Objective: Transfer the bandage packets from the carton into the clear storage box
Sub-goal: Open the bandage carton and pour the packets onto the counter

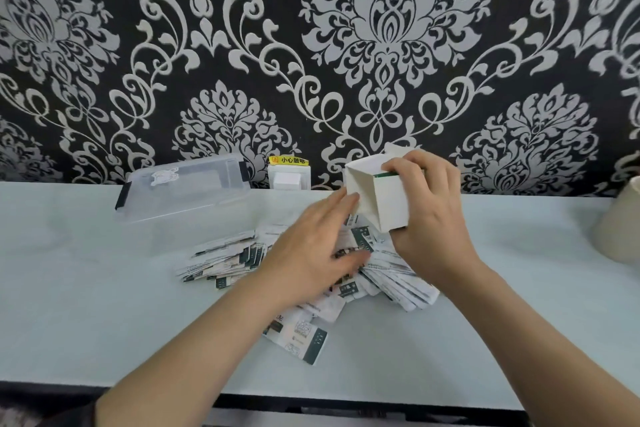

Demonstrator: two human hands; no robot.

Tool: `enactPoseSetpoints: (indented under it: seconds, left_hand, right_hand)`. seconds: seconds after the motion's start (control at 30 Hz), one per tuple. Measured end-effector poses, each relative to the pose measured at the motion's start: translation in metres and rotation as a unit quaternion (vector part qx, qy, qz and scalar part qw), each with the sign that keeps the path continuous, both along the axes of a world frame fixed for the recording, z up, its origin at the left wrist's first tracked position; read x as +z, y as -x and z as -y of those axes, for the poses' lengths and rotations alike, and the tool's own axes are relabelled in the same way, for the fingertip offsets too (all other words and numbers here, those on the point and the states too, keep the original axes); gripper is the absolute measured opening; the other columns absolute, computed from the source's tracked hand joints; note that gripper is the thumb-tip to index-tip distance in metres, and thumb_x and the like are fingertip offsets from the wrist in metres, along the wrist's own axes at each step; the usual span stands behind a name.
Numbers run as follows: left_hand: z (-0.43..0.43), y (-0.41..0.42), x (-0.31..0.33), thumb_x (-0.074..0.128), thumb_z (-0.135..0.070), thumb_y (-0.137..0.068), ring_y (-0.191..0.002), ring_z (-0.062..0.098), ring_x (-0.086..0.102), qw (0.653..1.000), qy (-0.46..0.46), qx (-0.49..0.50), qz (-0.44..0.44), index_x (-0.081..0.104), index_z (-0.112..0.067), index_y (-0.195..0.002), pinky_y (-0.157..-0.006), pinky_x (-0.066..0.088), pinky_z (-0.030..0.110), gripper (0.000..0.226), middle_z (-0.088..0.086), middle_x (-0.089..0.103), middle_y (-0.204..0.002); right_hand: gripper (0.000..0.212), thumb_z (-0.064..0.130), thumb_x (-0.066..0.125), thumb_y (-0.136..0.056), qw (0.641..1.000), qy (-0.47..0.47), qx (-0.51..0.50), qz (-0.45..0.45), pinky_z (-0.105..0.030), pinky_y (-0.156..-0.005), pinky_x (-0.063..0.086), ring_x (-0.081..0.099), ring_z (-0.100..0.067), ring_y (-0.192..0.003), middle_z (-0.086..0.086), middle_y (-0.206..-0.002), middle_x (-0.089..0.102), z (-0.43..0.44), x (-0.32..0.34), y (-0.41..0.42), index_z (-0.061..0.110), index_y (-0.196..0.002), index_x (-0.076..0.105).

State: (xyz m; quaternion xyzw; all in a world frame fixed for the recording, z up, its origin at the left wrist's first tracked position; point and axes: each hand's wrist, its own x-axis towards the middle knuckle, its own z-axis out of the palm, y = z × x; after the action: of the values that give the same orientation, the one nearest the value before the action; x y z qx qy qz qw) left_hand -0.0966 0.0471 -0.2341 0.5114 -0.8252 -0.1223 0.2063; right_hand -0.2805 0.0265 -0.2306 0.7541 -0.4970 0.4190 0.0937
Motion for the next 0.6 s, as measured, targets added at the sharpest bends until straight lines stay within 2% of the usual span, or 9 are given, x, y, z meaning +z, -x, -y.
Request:
enactPoseSetpoints:
  seconds: [0.1, 0.13, 0.2, 0.27, 0.37, 0.43, 0.5, 0.53, 0.6]
  left_hand:
    - [0.006, 0.007, -0.008, 0.052, -0.039, -0.095, -0.141, 0.018, 0.031, 0.999, 0.026, 0.023, 0.030, 0.030, -0.034, -0.147, -0.111, 0.035, 0.038, 0.057, -0.001, 0.026, -0.157]
    - [0.007, 0.006, -0.006, 0.052, -0.032, -0.097, -0.135, 0.020, 0.041, 0.998, 0.054, 0.034, 0.010, 0.040, -0.032, -0.142, -0.107, 0.038, 0.037, 0.047, 0.000, 0.036, -0.153]
    - [0.009, 0.004, 0.001, 0.051, -0.018, -0.097, -0.127, 0.017, 0.052, 0.992, 0.100, 0.049, -0.056, 0.059, -0.027, -0.130, -0.110, 0.038, 0.035, 0.035, -0.002, 0.052, -0.142]
    - [0.012, 0.000, 0.006, 0.052, -0.008, -0.095, -0.124, 0.012, 0.054, 0.981, 0.130, 0.061, -0.130, 0.066, -0.025, -0.121, -0.109, 0.041, 0.041, 0.034, -0.006, 0.060, -0.132]
    - [0.014, -0.001, 0.013, 0.060, -0.012, -0.090, -0.127, 0.003, 0.048, 0.965, 0.109, 0.030, -0.239, 0.055, -0.030, -0.132, -0.106, 0.043, 0.038, 0.046, -0.014, 0.055, -0.135]
    - [0.011, 0.004, 0.017, 0.066, -0.016, -0.087, -0.127, 0.007, 0.048, 0.960, 0.073, -0.014, -0.270, 0.041, -0.032, -0.142, -0.099, 0.047, 0.025, 0.062, -0.014, 0.051, -0.139]
    - [0.007, 0.013, 0.019, 0.069, -0.014, -0.086, -0.128, 0.007, 0.047, 0.957, 0.059, -0.036, -0.282, 0.033, -0.031, -0.146, -0.089, 0.045, 0.009, 0.071, -0.013, 0.049, -0.141]
    - [0.005, 0.017, 0.020, 0.068, -0.013, -0.086, -0.129, 0.004, 0.046, 0.956, 0.064, -0.041, -0.285, 0.031, -0.030, -0.147, -0.092, 0.043, 0.009, 0.073, -0.015, 0.048, -0.142]
    - [0.003, 0.021, 0.021, 0.067, -0.011, -0.087, -0.130, -0.002, 0.043, 0.953, 0.074, -0.047, -0.289, 0.027, -0.032, -0.148, -0.102, 0.041, 0.021, 0.076, -0.020, 0.045, -0.144]
  right_hand:
    - [0.075, -0.007, 0.070, -0.060, 1.000, -0.003, 0.011, 0.002, -0.048, -0.089, 0.043, 0.037, -0.030, -0.117, -0.007, -0.130, 0.043, -0.002, -0.002, -0.005, 0.019, -0.125, 0.045]
    - [0.075, -0.007, 0.070, -0.060, 1.000, -0.005, 0.014, 0.001, -0.047, -0.090, 0.043, 0.037, -0.029, -0.117, -0.006, -0.130, 0.042, -0.003, -0.002, -0.005, 0.019, -0.126, 0.045]
    - [0.072, -0.004, 0.072, -0.062, 1.000, 0.001, 0.022, 0.003, -0.041, -0.095, 0.040, 0.036, -0.028, -0.118, -0.007, -0.130, 0.042, -0.002, 0.000, -0.001, 0.017, -0.126, 0.046]
    - [0.066, 0.004, 0.073, -0.065, 0.999, 0.001, 0.041, 0.036, -0.030, -0.100, 0.033, 0.036, -0.025, -0.118, -0.009, -0.129, 0.042, -0.001, 0.005, 0.007, 0.011, -0.125, 0.049]
    - [0.064, 0.011, 0.076, -0.067, 0.986, -0.019, 0.093, 0.136, -0.013, -0.099, 0.031, 0.040, -0.009, -0.115, -0.003, -0.125, 0.041, -0.004, 0.013, 0.017, 0.007, -0.124, 0.046]
    - [0.070, 0.006, 0.083, -0.067, 0.976, -0.042, 0.099, 0.190, -0.008, -0.093, 0.034, 0.043, 0.003, -0.109, 0.004, -0.121, 0.045, -0.010, 0.014, 0.019, 0.009, -0.125, 0.044]
    - [0.072, 0.011, 0.086, -0.067, 0.964, -0.067, 0.108, 0.233, -0.008, -0.087, 0.039, 0.046, 0.006, -0.107, 0.015, -0.118, 0.048, -0.017, 0.017, 0.020, 0.014, -0.125, 0.044]
    - [0.072, 0.014, 0.087, -0.068, 0.958, -0.076, 0.116, 0.251, -0.008, -0.085, 0.040, 0.048, 0.006, -0.106, 0.022, -0.116, 0.047, -0.019, 0.018, 0.019, 0.018, -0.124, 0.043]
    - [0.072, 0.019, 0.087, -0.068, 0.947, -0.092, 0.127, 0.281, -0.007, -0.082, 0.040, 0.048, 0.007, -0.105, 0.032, -0.112, 0.047, -0.021, 0.018, 0.020, 0.024, -0.122, 0.041]
